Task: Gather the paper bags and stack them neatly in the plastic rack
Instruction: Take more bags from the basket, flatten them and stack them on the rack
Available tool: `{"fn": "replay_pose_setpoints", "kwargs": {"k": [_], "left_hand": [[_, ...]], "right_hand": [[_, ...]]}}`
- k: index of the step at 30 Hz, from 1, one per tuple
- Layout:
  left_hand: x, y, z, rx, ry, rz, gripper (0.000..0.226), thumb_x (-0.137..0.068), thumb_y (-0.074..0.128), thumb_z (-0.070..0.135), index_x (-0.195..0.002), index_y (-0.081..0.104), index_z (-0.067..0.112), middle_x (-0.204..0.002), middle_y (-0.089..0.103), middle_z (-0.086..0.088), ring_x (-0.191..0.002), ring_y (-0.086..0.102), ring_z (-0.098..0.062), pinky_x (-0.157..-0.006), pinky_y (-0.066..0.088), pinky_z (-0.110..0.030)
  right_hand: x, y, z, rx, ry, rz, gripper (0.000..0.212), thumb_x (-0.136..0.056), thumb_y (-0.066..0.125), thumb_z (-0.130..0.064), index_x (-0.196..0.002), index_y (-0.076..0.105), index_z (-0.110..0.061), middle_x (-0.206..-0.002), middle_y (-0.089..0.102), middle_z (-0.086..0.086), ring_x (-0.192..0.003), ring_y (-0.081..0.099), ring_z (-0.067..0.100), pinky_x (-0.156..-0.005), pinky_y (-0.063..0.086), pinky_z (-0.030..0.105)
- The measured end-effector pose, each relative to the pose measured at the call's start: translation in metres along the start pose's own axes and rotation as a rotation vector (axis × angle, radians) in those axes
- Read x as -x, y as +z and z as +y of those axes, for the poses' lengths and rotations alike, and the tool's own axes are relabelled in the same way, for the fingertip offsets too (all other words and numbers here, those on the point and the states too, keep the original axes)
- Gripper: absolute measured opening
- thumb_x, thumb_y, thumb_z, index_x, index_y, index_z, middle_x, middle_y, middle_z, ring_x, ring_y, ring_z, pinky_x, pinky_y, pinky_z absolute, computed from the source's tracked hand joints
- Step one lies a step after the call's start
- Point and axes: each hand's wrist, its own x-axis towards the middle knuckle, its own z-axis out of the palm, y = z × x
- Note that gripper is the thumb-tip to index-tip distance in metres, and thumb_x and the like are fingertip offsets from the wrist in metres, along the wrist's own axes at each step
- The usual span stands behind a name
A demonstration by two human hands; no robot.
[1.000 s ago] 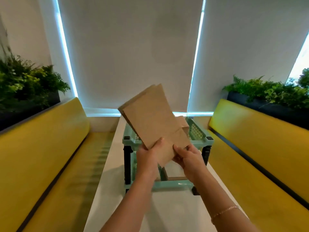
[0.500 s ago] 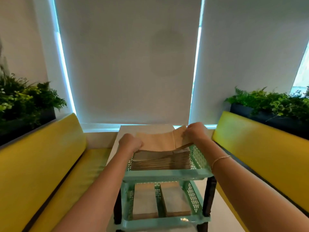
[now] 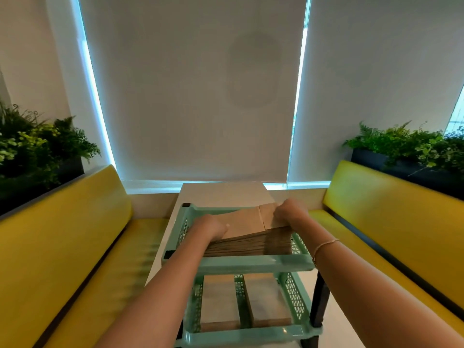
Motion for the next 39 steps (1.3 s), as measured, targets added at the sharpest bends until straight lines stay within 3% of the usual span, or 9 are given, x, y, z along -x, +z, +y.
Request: {"fn": "replay_pose_setpoints", "kwargs": {"k": [4,7,9,12,15,30,33,36,39], "left_hand": [[-0.001,0.006,0.002,-0.060,0.031,-0.044,0.054,-0.098,0.040,0.043,-0.134,0.047,0.003,-0.141,0.045,-0.017,-0.127,0.045,-0.031,-0.106,0.037,-0.039],[-0.002,0.007,0.003,-0.108,0.022,-0.057,0.054,-0.098,0.039,0.043,-0.134,0.046,0.003,-0.142,0.044,-0.017,-0.127,0.044,-0.031,-0.106,0.036,-0.041],[-0.002,0.009,0.004,-0.134,0.031,-0.062,0.053,-0.099,0.038,0.042,-0.134,0.047,0.004,-0.141,0.045,-0.016,-0.127,0.045,-0.031,-0.106,0.037,-0.040],[-0.001,0.013,0.005,-0.170,0.027,-0.055,0.050,-0.099,0.036,0.041,-0.131,0.050,0.006,-0.138,0.048,-0.015,-0.124,0.047,-0.030,-0.103,0.037,-0.039],[0.003,0.017,0.005,-0.167,0.012,-0.035,0.048,-0.099,0.034,0.042,-0.128,0.052,0.008,-0.135,0.050,-0.015,-0.122,0.048,-0.030,-0.101,0.036,-0.039],[0.001,0.010,-0.002,0.203,-0.077,0.000,0.064,-0.089,0.058,0.039,-0.138,0.038,0.004,-0.141,0.040,-0.016,-0.125,0.045,-0.029,-0.102,0.038,-0.036],[0.009,-0.002,-0.007,0.559,-0.119,-0.105,0.076,-0.074,0.077,0.031,-0.135,0.041,0.001,-0.140,0.042,-0.018,-0.126,0.044,-0.033,-0.104,0.038,-0.039],[0.005,-0.009,-0.014,0.890,-0.154,-0.077,0.115,-0.016,0.092,0.037,-0.120,0.053,0.005,-0.123,0.058,-0.018,-0.112,0.054,-0.038,-0.098,0.044,-0.052],[0.014,-0.021,-0.014,0.990,-0.061,0.045,0.089,-0.037,0.093,0.020,-0.116,0.053,0.005,-0.113,0.062,-0.011,-0.104,0.058,-0.033,-0.091,0.050,-0.047]], "right_hand": [[0.008,0.004,0.002,-0.267,0.034,-0.244,0.040,-0.100,0.037,-0.024,-0.132,0.044,-0.002,-0.115,0.058,0.014,-0.105,0.057,0.029,-0.099,0.042,0.036],[0.008,0.006,0.003,-0.474,0.287,-0.316,0.051,-0.094,0.039,-0.053,-0.100,0.049,-0.003,-0.078,0.055,0.009,-0.069,0.056,0.022,-0.082,0.050,0.036],[0.002,0.008,0.006,-0.518,0.314,-0.350,0.050,-0.090,0.040,-0.058,-0.095,0.048,-0.008,-0.077,0.055,0.008,-0.068,0.056,0.020,-0.065,0.049,0.034],[-0.007,0.013,0.009,-0.499,0.223,-0.319,0.033,-0.091,0.042,-0.054,-0.097,0.048,-0.022,-0.094,0.054,0.001,-0.085,0.055,0.017,-0.072,0.049,0.035],[-0.007,0.013,0.012,-0.577,0.282,-0.393,0.054,-0.083,0.051,-0.061,-0.110,0.051,-0.014,-0.085,0.058,0.005,-0.072,0.058,0.016,-0.053,0.042,0.026],[-0.006,0.007,0.025,-0.733,0.168,-0.564,0.046,-0.064,0.079,-0.019,-0.103,0.057,-0.008,-0.100,0.064,0.014,-0.089,0.061,0.030,-0.090,0.049,0.041],[-0.001,0.001,0.031,-0.851,0.010,-0.620,0.051,-0.056,0.077,-0.003,-0.102,0.057,-0.005,-0.096,0.066,0.014,-0.085,0.062,0.030,-0.077,0.053,0.042],[0.003,-0.004,0.042,-0.926,-0.130,-0.603,0.050,-0.049,0.070,0.006,-0.097,0.060,-0.003,-0.086,0.070,0.012,-0.080,0.066,0.028,-0.061,0.057,0.036],[0.006,-0.008,0.045,-0.998,-0.265,-0.543,0.040,-0.061,0.064,0.024,-0.090,0.063,-0.002,-0.079,0.073,0.008,-0.078,0.067,0.025,-0.065,0.058,0.034]]}}
